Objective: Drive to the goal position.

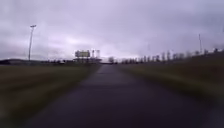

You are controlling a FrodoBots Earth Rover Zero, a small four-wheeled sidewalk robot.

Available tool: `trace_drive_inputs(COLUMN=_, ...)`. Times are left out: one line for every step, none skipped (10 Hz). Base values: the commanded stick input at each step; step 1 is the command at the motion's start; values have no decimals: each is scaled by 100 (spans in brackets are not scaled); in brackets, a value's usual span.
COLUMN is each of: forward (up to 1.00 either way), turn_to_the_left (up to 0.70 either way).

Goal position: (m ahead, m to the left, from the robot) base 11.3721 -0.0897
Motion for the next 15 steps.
trace_drive_inputs(forward=100, turn_to_the_left=0)
trace_drive_inputs(forward=100, turn_to_the_left=0)
trace_drive_inputs(forward=100, turn_to_the_left=0)
trace_drive_inputs(forward=100, turn_to_the_left=0)
trace_drive_inputs(forward=100, turn_to_the_left=0)
trace_drive_inputs(forward=100, turn_to_the_left=0)
trace_drive_inputs(forward=100, turn_to_the_left=26)
trace_drive_inputs(forward=100, turn_to_the_left=33)
trace_drive_inputs(forward=100, turn_to_the_left=40)
trace_drive_inputs(forward=100, turn_to_the_left=7)
trace_drive_inputs(forward=100, turn_to_the_left=1)
trace_drive_inputs(forward=100, turn_to_the_left=0)
trace_drive_inputs(forward=100, turn_to_the_left=0)
trace_drive_inputs(forward=100, turn_to_the_left=0)
trace_drive_inputs(forward=100, turn_to_the_left=0)
